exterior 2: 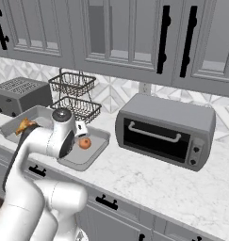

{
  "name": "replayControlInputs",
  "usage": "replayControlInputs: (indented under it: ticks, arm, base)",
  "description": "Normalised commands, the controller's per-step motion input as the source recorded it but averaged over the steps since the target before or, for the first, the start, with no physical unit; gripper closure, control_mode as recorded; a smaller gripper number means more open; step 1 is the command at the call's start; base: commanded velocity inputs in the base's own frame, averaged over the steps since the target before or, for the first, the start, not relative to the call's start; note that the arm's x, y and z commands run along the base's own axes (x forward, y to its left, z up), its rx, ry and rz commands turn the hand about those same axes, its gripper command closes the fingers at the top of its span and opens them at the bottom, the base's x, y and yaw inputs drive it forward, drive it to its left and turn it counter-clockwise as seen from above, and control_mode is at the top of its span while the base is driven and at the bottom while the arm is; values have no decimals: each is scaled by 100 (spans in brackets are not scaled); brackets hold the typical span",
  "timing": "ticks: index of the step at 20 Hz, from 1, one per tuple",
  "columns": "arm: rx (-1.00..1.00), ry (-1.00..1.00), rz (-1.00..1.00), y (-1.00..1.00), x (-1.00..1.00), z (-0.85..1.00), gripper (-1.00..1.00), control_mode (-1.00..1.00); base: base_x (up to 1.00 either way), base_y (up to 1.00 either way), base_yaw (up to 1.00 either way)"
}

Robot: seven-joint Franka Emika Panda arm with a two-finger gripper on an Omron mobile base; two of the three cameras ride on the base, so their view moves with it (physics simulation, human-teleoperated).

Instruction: Place one onion and one chicken drumstick in each tupperware on the nearby counter, to pack two identical lunches.

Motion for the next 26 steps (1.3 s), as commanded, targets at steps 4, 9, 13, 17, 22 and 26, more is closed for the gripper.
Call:
replayControlInputs:
  ticks: [4, 9, 13, 17, 22, 26]
  arm:
    - [-8, 8, 1, 21, 11, -18, 100, -100]
    - [-9, 0, 7, 3, 10, -59, 100, -100]
    - [-5, 0, 10, 0, 20, -63, 100, -100]
    - [-1, 0, 13, 0, 28, -44, 100, -100]
    - [0, 0, 9, 0, 30, -29, 100, -100]
    - [0, 0, 6, 0, 30, -35, 100, -100]
  base:
    - [0, 0, 0]
    - [0, 0, 0]
    - [0, 0, 0]
    - [0, 0, 0]
    - [0, 0, 0]
    - [0, 0, 0]
